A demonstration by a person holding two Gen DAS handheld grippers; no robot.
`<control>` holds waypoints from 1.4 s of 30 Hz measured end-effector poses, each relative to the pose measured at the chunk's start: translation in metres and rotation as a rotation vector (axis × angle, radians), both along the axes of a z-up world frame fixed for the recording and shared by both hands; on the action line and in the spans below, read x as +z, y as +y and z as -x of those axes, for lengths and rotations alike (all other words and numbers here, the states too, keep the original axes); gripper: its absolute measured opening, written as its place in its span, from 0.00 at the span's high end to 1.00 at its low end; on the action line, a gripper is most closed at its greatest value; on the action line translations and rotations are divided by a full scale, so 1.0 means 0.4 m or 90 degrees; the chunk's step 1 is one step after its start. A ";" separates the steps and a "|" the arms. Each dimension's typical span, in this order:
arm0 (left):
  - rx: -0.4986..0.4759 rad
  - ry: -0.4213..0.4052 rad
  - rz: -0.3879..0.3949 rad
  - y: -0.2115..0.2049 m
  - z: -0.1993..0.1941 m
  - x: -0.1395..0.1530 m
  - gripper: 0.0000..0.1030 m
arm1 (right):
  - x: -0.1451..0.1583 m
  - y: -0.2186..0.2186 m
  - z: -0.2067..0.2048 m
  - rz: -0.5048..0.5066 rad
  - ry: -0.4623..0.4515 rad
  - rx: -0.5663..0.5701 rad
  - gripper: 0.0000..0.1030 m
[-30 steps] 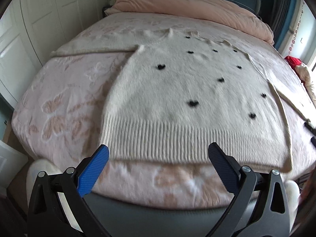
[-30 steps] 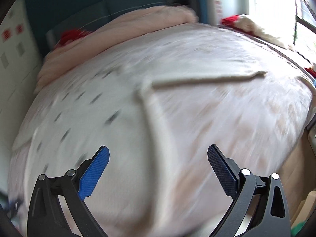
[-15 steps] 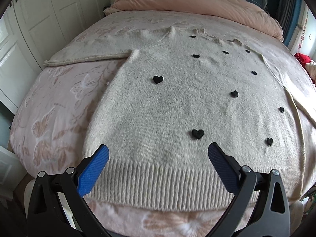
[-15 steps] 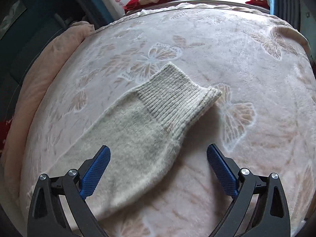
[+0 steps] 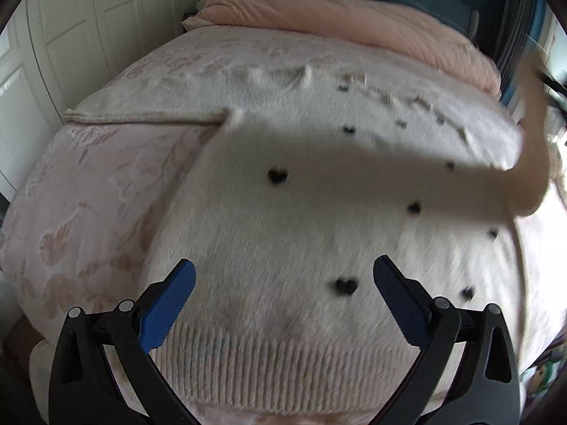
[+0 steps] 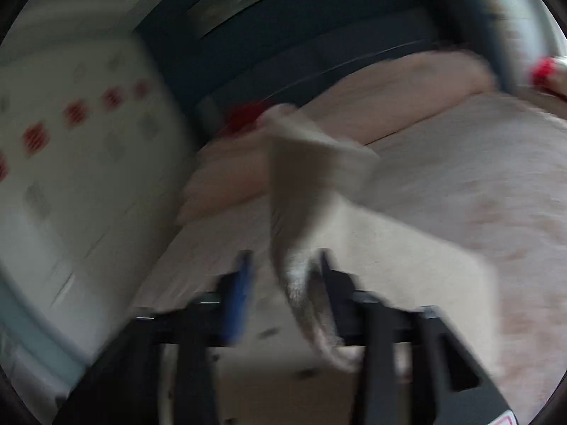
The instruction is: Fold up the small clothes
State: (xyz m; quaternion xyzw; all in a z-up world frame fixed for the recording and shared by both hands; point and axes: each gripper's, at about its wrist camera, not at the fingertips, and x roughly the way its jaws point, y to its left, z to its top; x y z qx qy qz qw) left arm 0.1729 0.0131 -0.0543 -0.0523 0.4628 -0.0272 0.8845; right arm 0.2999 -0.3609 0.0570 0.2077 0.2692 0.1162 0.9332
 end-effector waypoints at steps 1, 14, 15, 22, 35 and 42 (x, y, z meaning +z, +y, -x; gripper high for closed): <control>0.003 -0.004 0.012 0.004 -0.010 0.010 0.05 | -0.018 0.108 -0.020 0.032 0.001 0.038 0.38; 0.004 0.035 0.176 -0.062 -0.479 -0.066 0.05 | -0.355 -0.058 0.179 -0.079 0.235 -0.122 0.34; 0.010 0.046 0.191 -0.077 -0.513 -0.089 0.05 | -0.367 -0.075 0.167 -0.087 0.238 -0.131 0.34; 0.089 0.089 0.182 -0.142 -0.615 -0.161 0.60 | -0.460 -0.145 0.098 -0.199 0.239 -0.190 0.34; 0.053 -0.013 0.197 -0.047 -0.597 -0.082 0.91 | -0.431 -0.174 0.072 -0.100 0.201 -0.212 0.94; 0.035 -0.028 0.131 -0.066 -0.570 -0.202 0.88 | -0.424 -0.177 0.106 -0.070 0.258 -0.203 0.83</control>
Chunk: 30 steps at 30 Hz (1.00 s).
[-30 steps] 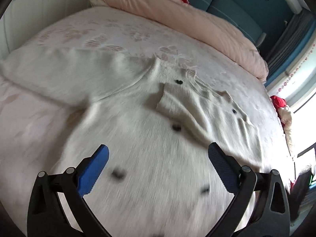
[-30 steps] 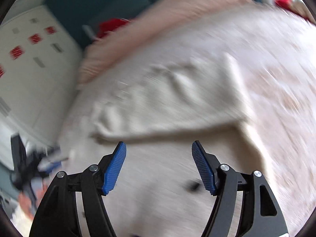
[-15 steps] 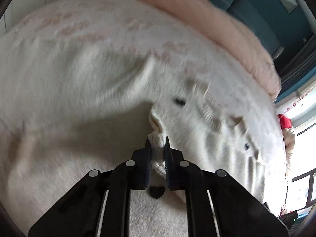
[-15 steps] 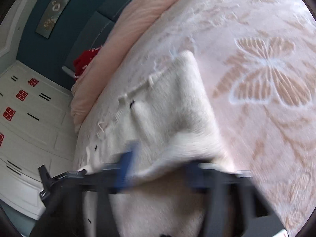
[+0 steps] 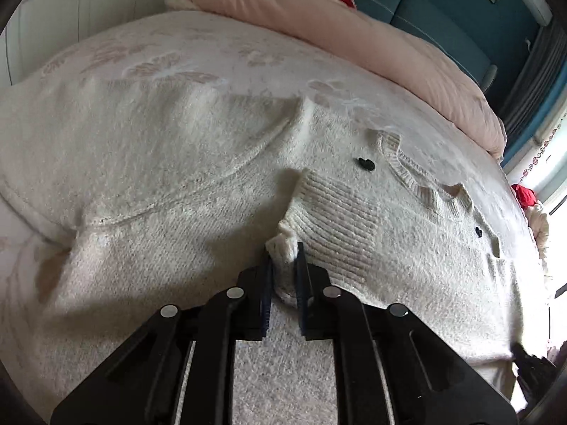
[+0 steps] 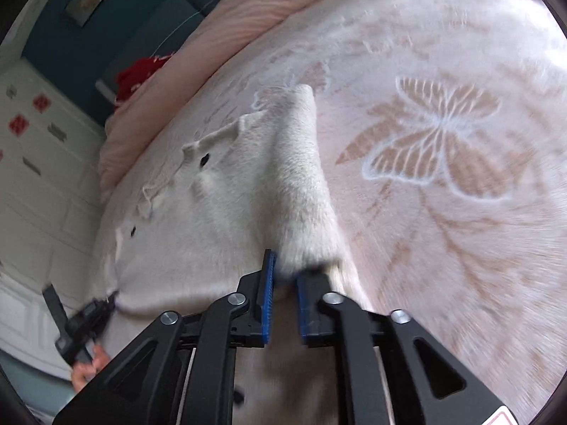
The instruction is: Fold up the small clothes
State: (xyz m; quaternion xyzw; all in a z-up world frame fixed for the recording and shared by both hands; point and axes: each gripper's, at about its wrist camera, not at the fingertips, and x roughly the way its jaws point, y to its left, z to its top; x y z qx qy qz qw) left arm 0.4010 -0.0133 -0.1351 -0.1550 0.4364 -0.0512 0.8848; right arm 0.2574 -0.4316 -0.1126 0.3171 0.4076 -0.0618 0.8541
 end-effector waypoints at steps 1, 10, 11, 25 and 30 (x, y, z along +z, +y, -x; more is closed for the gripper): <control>0.004 -0.009 0.018 0.009 -0.002 -0.006 0.87 | 0.023 0.016 0.015 0.039 0.008 0.002 0.74; 0.009 -0.052 0.084 0.036 0.011 -0.034 0.86 | 0.147 0.090 -0.262 0.279 -0.019 0.054 0.32; 0.009 -0.056 0.085 0.034 0.009 -0.035 0.86 | 0.129 0.067 -0.302 0.277 0.003 0.033 0.32; 0.009 -0.074 0.095 0.048 0.019 -0.055 0.86 | 0.070 -0.153 -0.330 0.120 0.027 -0.046 0.84; 0.008 -0.075 0.092 0.045 0.014 -0.056 0.86 | 0.170 -0.013 -0.150 0.134 -0.043 0.036 0.76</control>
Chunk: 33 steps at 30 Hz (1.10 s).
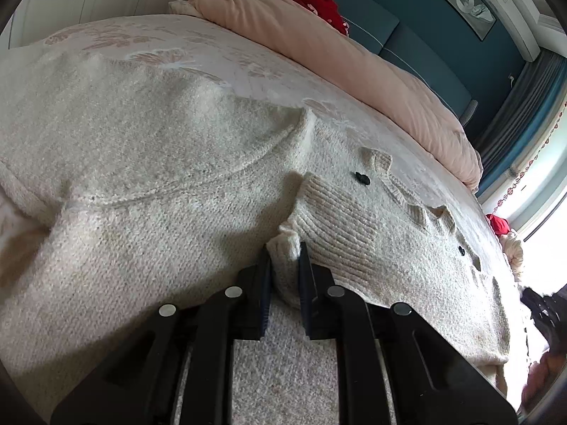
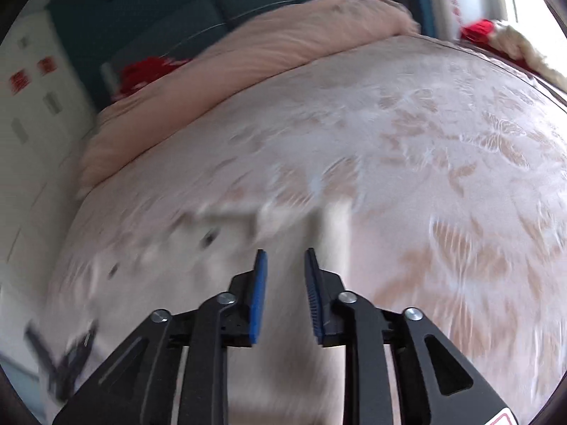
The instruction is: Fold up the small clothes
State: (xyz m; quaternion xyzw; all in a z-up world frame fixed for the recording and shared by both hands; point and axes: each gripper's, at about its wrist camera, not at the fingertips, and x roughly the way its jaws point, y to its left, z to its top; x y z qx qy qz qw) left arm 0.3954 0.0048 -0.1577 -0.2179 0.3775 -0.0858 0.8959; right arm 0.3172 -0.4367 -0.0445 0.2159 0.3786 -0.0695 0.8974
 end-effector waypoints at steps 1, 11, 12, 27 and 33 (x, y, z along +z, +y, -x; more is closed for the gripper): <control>0.000 -0.001 0.000 0.002 -0.001 -0.001 0.86 | -0.007 0.025 0.030 -0.010 0.004 0.019 0.75; 0.000 -0.003 0.002 0.004 -0.001 0.000 0.86 | -0.078 0.036 0.111 0.030 0.065 -0.005 0.94; 0.000 -0.003 0.002 0.003 0.002 0.002 0.86 | -0.092 0.048 0.106 0.061 0.076 -0.002 0.92; 0.267 -0.020 -0.111 0.576 0.088 0.199 0.23 | -0.130 0.308 0.219 0.204 0.085 0.063 0.34; 0.396 0.152 -0.125 0.923 -0.050 0.111 0.23 | -0.154 0.278 0.213 0.183 0.071 0.057 0.27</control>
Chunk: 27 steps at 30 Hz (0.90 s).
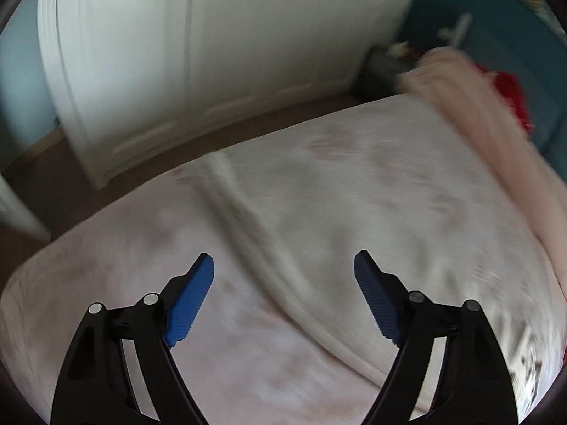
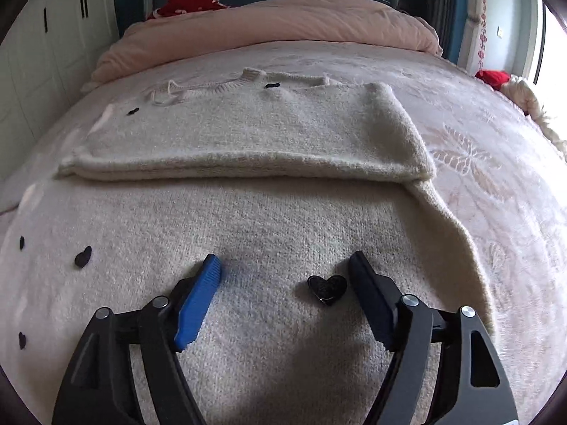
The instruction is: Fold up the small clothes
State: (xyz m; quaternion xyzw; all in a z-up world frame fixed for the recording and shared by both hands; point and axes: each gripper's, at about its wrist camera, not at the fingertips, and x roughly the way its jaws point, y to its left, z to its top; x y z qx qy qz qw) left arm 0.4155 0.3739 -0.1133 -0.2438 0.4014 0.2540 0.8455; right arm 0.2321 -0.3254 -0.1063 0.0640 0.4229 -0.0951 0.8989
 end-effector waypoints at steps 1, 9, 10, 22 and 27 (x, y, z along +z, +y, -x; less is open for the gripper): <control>0.010 0.004 0.010 0.021 -0.008 -0.013 0.24 | -0.007 0.001 -0.005 0.006 0.000 -0.001 0.26; -0.032 -0.031 -0.037 -0.018 -0.035 0.056 0.91 | -0.012 0.046 0.002 0.030 0.000 -0.007 0.22; -0.052 -0.054 -0.055 -0.048 -0.032 0.101 0.92 | -0.012 0.048 0.003 0.031 0.000 -0.007 0.22; -0.515 -0.236 -0.004 -0.989 0.157 0.436 0.82 | 0.011 0.018 0.003 -0.048 -0.003 -0.001 0.22; -0.565 -0.110 0.044 -1.186 0.254 0.185 0.45 | 0.080 -0.036 0.044 -0.161 -0.028 0.007 0.19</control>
